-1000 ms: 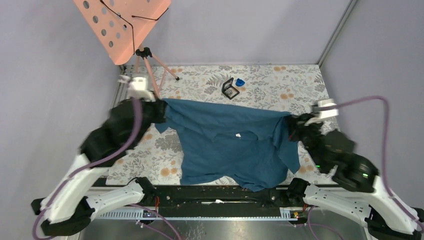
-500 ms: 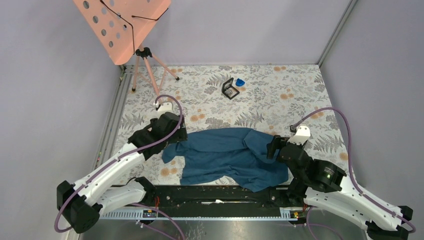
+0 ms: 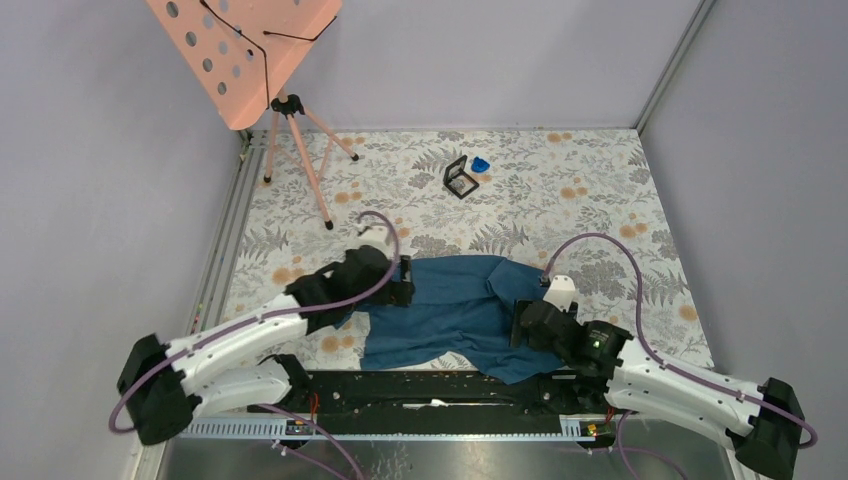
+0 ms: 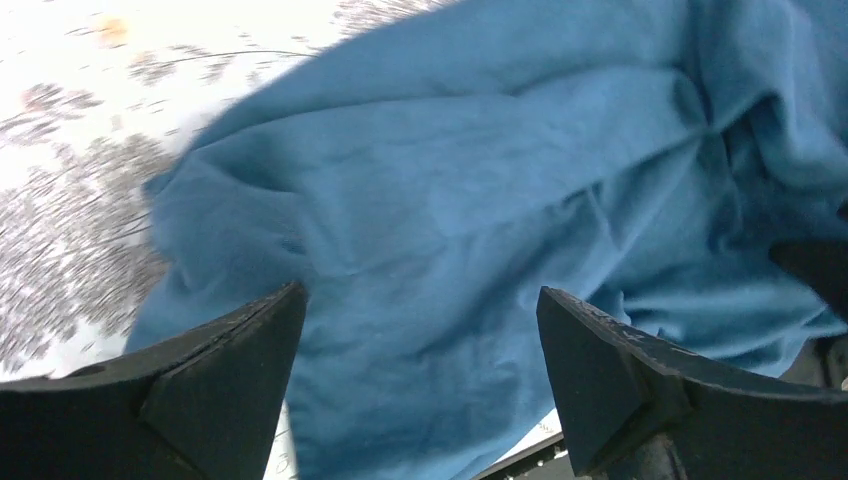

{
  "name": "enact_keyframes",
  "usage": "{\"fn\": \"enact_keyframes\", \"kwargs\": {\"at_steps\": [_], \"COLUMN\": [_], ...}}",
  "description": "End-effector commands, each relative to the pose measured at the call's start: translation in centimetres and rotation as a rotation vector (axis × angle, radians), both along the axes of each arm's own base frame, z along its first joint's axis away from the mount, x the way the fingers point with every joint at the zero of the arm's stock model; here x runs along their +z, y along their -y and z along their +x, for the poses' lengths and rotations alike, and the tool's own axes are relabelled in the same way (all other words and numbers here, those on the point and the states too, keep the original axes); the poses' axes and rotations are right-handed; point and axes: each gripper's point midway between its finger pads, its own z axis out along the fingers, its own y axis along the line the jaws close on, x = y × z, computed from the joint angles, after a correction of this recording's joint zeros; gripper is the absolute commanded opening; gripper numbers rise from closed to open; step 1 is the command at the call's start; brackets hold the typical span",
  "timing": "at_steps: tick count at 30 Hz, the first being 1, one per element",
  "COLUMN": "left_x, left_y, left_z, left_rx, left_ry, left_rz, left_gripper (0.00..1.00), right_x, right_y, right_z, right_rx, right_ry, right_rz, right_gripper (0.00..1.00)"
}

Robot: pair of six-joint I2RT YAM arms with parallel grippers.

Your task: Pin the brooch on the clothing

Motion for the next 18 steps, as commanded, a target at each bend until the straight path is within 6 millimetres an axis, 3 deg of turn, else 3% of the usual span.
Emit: {"fn": "enact_keyframes", "kwargs": {"at_steps": [1,8,12,16,18], "left_x": [2.6,0.5,-0.2,-2.5,-3.6], "left_y": [6.4,12.1,14.1,15.3,16.0], "left_z": [1.5,2.9,3.0,3.1,2.8], "left_rx": [-0.176,-0.299,-0.330,-0.363,-0.383], "left_ry": [0.163,0.256,0.289,0.261,0.232], "left_rz": [0.006,0.220,0.212,0.232,0.220], "left_gripper": [0.94,0.96,0.97,0.98,0.99], "right_x": [1.2,3.1,3.7,2.9,2.6], "right_y": [-0.5,1.7,1.8,1.8,1.2], "right_z": [1.9,4.0,4.5,5.2,6.0], "right_rx": [-0.117,-0.214,-0.245,-0.257,-0.227], "right_ry": [0.075,0.214,0.230,0.217,0.199], "right_rz": [0.056,-0.015,0.013,0.027,0.053], "right_gripper": [0.93,1.00,1.00,1.00,0.94]}}
